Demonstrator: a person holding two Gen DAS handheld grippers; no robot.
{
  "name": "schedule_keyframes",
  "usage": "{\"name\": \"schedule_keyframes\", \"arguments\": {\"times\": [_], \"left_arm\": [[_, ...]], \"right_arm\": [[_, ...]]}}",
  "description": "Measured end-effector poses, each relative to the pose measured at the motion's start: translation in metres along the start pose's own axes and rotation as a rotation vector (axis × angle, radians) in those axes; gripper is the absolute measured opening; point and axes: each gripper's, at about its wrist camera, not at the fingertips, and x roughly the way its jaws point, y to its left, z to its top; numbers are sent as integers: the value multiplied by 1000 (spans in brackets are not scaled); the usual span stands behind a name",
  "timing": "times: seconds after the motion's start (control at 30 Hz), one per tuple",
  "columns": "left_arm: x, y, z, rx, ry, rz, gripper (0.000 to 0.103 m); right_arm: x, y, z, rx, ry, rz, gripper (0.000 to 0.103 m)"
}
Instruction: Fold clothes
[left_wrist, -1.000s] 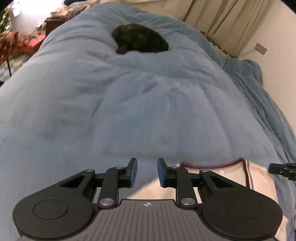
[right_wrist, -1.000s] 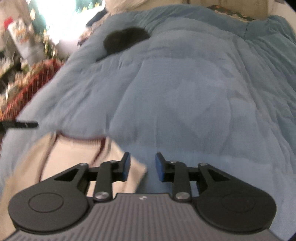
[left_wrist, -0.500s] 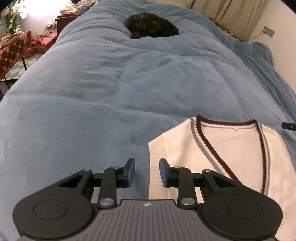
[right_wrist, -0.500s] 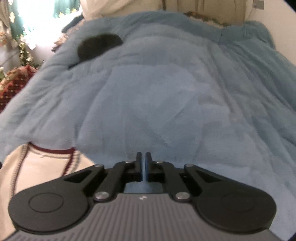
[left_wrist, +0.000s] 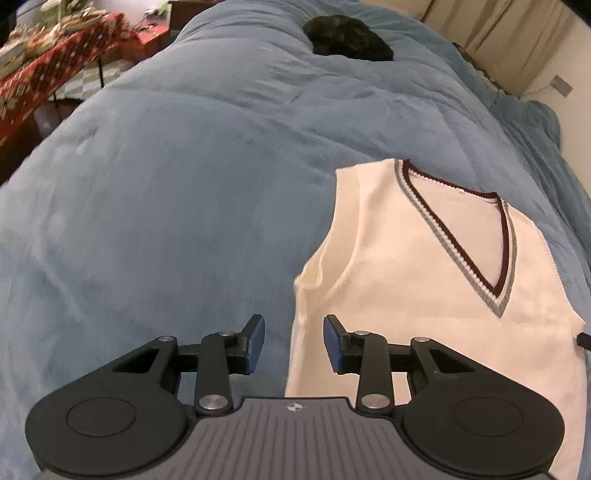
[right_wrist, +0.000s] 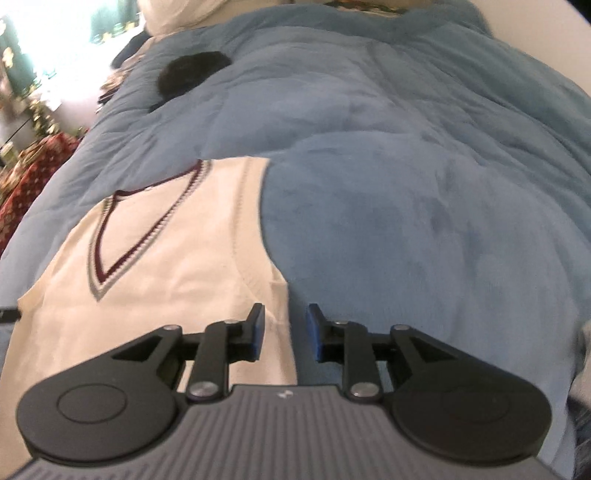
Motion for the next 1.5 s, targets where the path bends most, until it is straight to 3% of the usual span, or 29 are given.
{"name": "schedule_keyframes", "arguments": {"times": [0.3,0.33,0.37,0.4,0.5,0.67,0.77,0.8,0.93,0.97,1.1,1.27,1.5], "left_arm": [[14,7,-1,-75,-47,-11,37],[16,9,1,-87,-55,-24,34],[19,11,3,-92,-59,-37,9],[22,14,5,-95,-52,-50,7],[32,22,7,-75,-32,-57,7],[36,48,8,-166,19,-123,13],[19,44,4,-102,7,-54,25],[13,42,0,-75,12,-27,20],[-13,38,-19,-49,32,-13,19],[-23,35,-24,-46,31,-11,19],[-58,4,-54,15,9,-73,19],[-55,-30,-99,93,102,-109,17],[-58,-16,-169,213,210,5,13]], "right_arm": [[9,0,-5,26,-29,-8,24],[11,1,-3,19,-31,-13,19],[12,2,-2,11,-31,-19,9],[15,1,-1,5,-30,-27,8],[22,-9,2,55,-19,-20,7],[29,-31,0,161,-1,47,6],[20,-30,-2,132,1,39,11],[16,-30,-3,117,2,31,11],[-11,-25,-15,57,5,-32,12],[-21,-20,-20,36,-2,-46,16],[-57,12,-50,-26,3,-11,16],[-67,43,-96,-105,69,24,16],[-85,45,-160,-209,137,-19,13]]}}
